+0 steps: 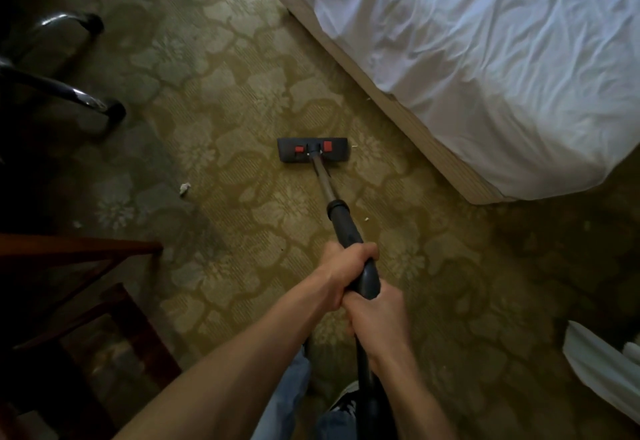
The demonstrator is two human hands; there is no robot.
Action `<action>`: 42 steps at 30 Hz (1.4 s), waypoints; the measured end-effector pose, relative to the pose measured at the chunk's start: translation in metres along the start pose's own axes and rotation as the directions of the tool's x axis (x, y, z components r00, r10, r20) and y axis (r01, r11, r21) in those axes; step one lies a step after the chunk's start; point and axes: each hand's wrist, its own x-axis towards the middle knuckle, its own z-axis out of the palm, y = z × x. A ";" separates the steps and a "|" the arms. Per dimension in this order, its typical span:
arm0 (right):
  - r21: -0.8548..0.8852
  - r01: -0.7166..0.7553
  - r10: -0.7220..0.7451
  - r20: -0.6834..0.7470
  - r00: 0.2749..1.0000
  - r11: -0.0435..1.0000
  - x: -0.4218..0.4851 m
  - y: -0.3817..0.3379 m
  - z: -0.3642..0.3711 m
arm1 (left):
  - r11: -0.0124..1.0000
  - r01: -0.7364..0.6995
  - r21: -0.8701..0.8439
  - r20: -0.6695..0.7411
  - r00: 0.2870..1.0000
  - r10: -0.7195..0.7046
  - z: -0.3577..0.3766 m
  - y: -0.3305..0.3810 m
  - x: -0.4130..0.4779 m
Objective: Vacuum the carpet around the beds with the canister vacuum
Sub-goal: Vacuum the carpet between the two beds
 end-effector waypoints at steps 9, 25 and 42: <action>0.001 0.022 -0.022 -0.085 0.996 1.000 0.025 -0.025 -0.030 | 0.996 -0.019 0.087 0.060 0.998 0.013 0.040 0.031 0.012; 0.117 -0.024 0.034 -0.079 0.996 0.993 0.014 0.030 -0.055 | 0.980 -0.011 0.197 0.069 0.998 -0.003 0.069 -0.022 0.008; 0.146 -0.023 0.028 -0.032 0.999 0.989 -0.071 0.209 -0.132 | 0.978 0.000 0.208 0.009 1.000 -0.002 0.129 -0.214 -0.062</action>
